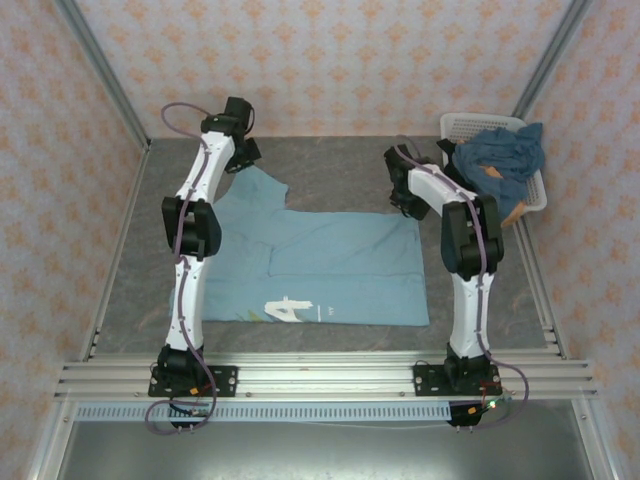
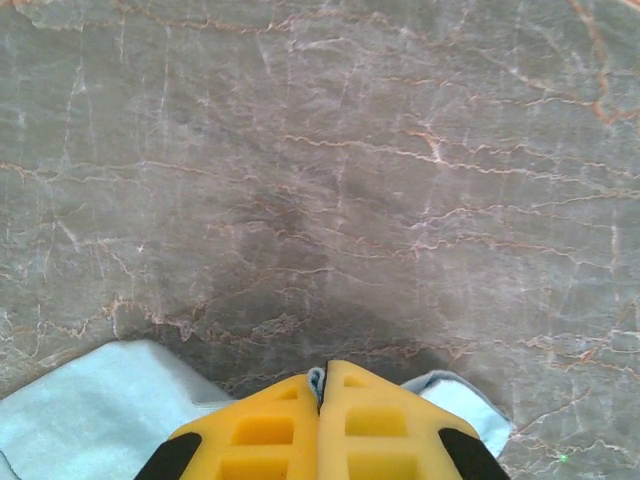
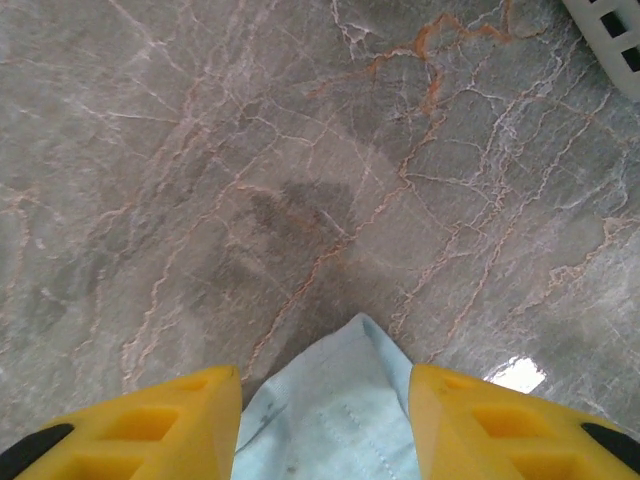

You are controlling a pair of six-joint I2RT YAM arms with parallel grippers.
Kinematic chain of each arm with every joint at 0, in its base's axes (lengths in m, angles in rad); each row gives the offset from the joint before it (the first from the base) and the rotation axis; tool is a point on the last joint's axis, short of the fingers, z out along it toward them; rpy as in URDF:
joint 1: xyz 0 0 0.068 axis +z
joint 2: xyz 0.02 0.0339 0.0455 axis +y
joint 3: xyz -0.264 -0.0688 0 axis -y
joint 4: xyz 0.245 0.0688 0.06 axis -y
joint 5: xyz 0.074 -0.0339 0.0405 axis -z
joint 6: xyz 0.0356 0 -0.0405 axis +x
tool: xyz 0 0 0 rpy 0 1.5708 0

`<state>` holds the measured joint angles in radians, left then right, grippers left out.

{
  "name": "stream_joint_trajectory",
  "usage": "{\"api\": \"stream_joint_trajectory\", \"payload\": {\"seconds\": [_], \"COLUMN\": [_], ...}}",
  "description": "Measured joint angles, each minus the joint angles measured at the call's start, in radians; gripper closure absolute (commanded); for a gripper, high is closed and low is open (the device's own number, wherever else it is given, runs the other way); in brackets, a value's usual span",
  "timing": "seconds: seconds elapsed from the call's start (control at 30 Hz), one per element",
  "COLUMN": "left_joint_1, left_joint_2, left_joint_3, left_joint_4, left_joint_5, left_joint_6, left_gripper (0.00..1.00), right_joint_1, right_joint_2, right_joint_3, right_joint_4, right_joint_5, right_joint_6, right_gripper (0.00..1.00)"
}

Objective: Fold and stack the t-shirts

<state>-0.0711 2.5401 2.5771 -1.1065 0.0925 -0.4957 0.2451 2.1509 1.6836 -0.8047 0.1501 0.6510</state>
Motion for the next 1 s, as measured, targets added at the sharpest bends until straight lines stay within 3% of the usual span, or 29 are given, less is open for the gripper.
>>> {"api": "stream_joint_trajectory", "payload": {"seconds": [0.13,0.33,0.47,0.63,1.0], "left_joint_1": [0.006,0.006,0.006,0.006,0.007], "left_joint_2": [0.000,0.000,0.000,0.000,-0.008], "left_joint_3": [0.000,0.000,0.000,0.000,-0.002], "left_joint_4": [0.002,0.003,0.003,0.003,0.001], "left_joint_5": [0.022,0.050,0.058,0.057,0.054], "left_joint_6": [0.000,0.000,0.000,0.000,-0.004], "left_gripper": [1.00,1.00,1.00,1.00,1.00], "right_joint_1": [-0.002,-0.006,-0.006,-0.006,-0.006], "right_joint_2": [0.026,0.059,0.060,0.060,0.056], "right_joint_3": [0.008,0.024,0.036,0.043,0.077], "right_joint_4": [-0.024,-0.043,-0.049,-0.049,-0.077], "right_joint_5": [0.012,0.026,0.041,0.069,0.085], "right_joint_6": [-0.002,-0.005,-0.022,-0.048,-0.117], "right_gripper": [0.56,0.71,0.85,0.94,0.98]}}
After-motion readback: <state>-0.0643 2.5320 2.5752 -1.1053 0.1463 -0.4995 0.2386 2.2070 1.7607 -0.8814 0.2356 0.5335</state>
